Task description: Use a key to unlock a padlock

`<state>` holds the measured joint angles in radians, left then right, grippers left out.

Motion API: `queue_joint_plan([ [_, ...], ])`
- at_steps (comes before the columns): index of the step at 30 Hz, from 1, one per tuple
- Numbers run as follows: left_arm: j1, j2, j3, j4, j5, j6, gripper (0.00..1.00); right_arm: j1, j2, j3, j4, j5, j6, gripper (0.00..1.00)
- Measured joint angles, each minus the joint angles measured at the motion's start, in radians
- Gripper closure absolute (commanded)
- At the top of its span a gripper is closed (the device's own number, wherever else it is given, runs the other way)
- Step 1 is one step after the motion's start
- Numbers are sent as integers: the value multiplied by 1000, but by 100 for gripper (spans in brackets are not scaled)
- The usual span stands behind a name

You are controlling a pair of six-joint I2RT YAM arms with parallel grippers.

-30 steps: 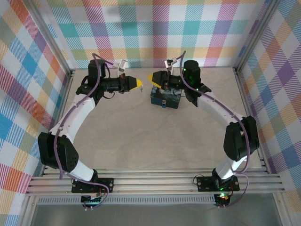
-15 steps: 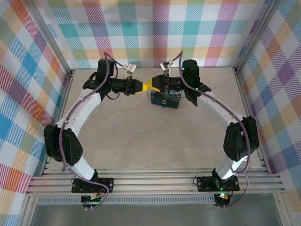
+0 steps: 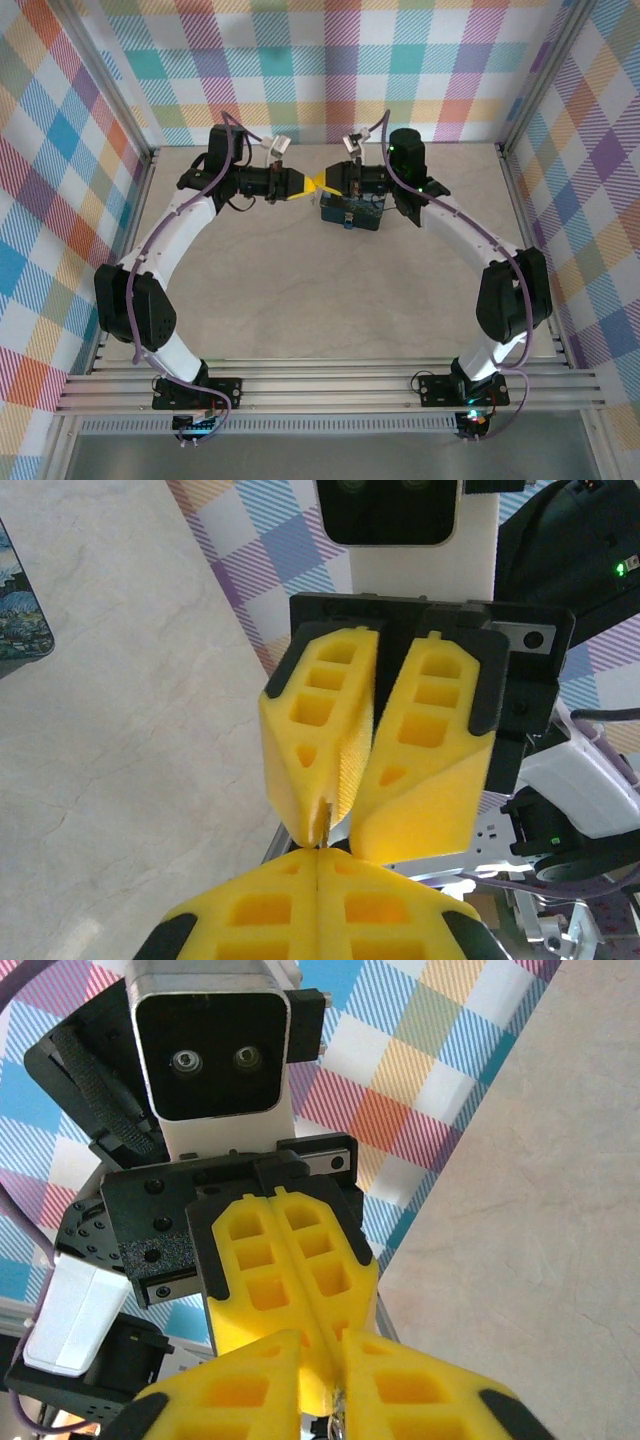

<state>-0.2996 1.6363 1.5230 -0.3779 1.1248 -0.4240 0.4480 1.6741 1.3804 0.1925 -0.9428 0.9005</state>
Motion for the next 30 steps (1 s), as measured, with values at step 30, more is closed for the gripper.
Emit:
queue_joint_plan([
  [30,-130,-169,-204,167,-473,-268,63,-65,-290,-174,-195,195,-219,100],
])
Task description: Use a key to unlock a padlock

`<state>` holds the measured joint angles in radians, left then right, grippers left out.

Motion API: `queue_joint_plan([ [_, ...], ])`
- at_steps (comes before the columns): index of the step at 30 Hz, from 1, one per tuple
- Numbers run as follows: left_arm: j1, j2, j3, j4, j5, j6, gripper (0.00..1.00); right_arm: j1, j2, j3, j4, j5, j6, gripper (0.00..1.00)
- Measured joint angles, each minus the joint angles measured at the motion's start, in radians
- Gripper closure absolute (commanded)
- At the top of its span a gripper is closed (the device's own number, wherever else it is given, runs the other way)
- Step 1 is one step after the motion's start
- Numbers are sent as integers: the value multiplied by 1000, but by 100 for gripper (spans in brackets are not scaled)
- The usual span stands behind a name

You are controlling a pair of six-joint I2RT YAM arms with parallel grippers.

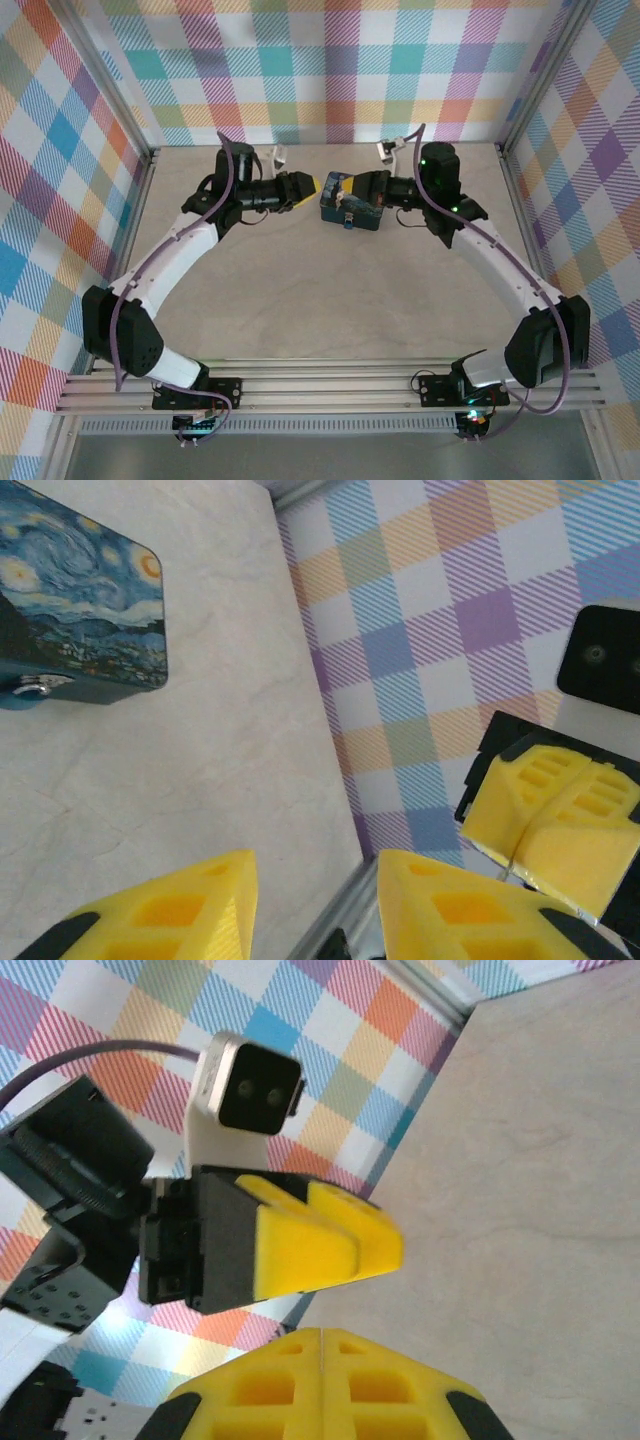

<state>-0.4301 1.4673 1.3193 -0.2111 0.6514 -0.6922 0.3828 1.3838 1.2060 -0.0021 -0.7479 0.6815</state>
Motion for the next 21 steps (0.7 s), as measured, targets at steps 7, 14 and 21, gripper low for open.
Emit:
queue_joint_plan([
  [7,-93,-95,-144,110,-80,-82,65,-9,-52,-84,-30,-12,-71,100],
  [14,-154,-87,-320,424,-103,-217,70,-24,-100,-170,38,-11,-61,100],
  [21,-192,-29,-327,615,-126,-300,72,-25,-83,-166,84,-39,-15,100],
])
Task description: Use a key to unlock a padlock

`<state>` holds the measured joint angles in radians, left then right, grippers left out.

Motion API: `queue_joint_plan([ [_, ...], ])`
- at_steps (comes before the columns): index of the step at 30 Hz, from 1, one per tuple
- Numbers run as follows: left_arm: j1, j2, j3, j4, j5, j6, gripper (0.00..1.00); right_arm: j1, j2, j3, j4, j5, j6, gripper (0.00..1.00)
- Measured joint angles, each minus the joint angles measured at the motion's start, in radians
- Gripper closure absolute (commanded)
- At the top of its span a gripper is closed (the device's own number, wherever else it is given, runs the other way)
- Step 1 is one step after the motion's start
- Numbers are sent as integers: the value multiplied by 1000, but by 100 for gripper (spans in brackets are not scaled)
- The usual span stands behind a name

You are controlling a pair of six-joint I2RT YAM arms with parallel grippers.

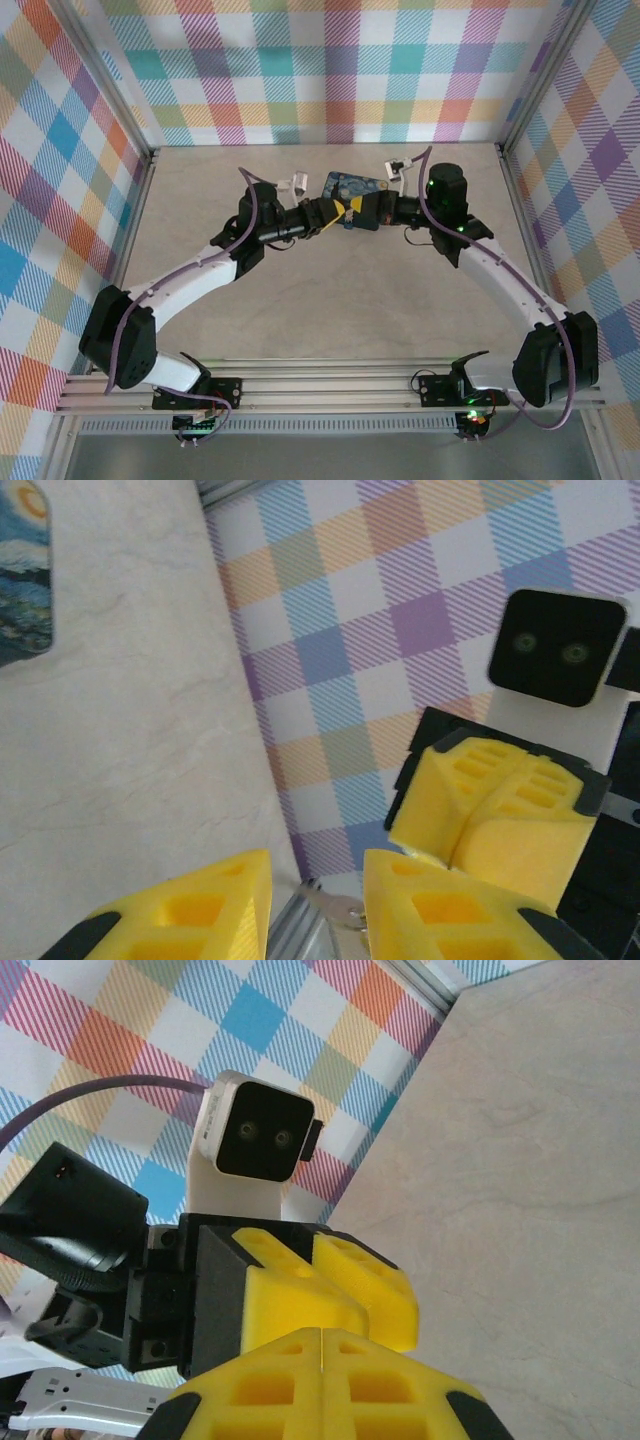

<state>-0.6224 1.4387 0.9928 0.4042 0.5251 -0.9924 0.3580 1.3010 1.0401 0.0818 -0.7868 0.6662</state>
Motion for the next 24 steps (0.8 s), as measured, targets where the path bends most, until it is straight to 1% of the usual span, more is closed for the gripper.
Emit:
queue_joint_plan([
  [8,-3,16,-3,102,-13,-46,73,-5,34,23,31,-16,30,100],
  [16,-3,15,-44,180,-32,-84,74,-6,45,21,64,-13,85,100],
  [24,-3,15,-74,269,-41,-130,74,-6,45,-5,153,-6,159,100],
])
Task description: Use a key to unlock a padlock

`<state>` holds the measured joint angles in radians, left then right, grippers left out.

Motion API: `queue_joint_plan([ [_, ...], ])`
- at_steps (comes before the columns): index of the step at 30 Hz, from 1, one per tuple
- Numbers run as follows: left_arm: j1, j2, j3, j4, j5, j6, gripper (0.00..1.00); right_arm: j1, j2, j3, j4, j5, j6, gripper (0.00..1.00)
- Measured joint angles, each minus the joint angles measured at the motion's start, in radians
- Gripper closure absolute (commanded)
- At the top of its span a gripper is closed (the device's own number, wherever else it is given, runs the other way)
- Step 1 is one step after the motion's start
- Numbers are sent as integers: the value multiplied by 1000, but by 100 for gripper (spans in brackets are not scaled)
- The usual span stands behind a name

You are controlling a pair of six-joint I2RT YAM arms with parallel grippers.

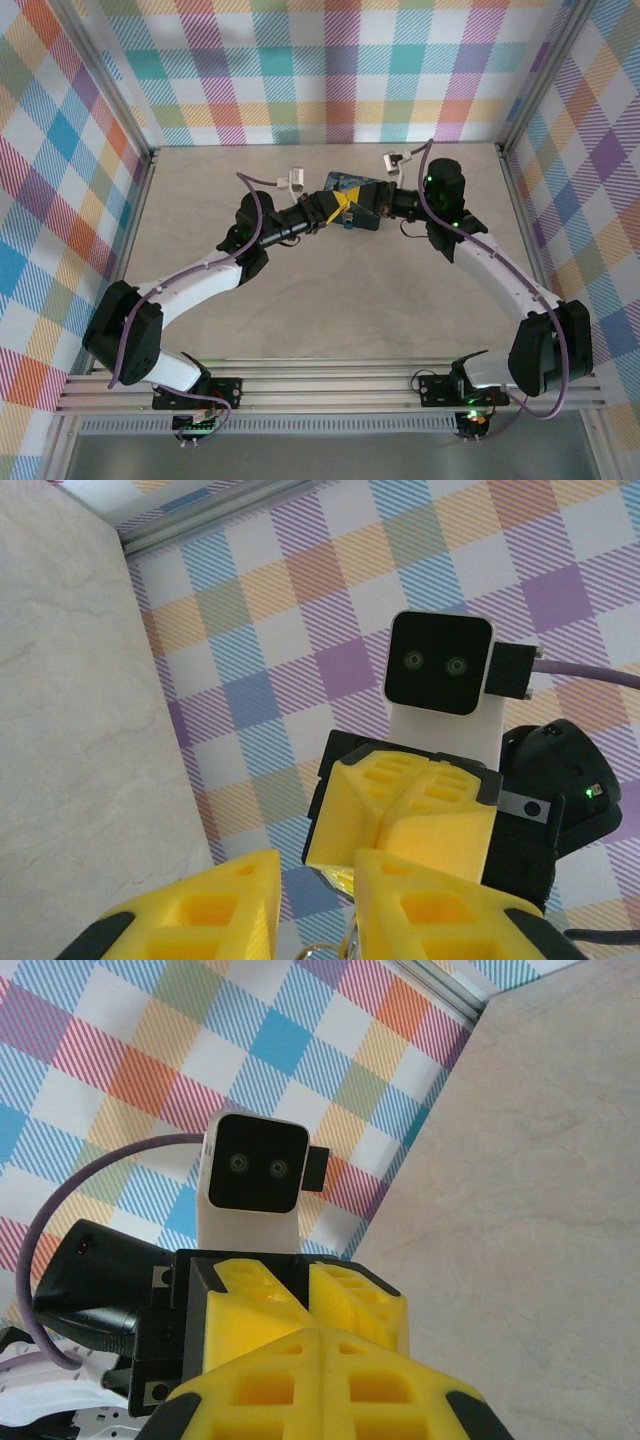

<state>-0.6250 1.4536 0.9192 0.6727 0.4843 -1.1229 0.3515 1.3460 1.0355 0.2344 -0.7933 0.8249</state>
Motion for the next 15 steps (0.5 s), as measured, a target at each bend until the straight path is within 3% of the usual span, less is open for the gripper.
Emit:
queue_joint_plan([
  [8,-2,-2,-22,15,8,-22,68,-5,0,-40,66,38,45,100],
  [15,-2,-3,-41,26,11,-43,68,-5,-1,-56,81,53,67,100],
])
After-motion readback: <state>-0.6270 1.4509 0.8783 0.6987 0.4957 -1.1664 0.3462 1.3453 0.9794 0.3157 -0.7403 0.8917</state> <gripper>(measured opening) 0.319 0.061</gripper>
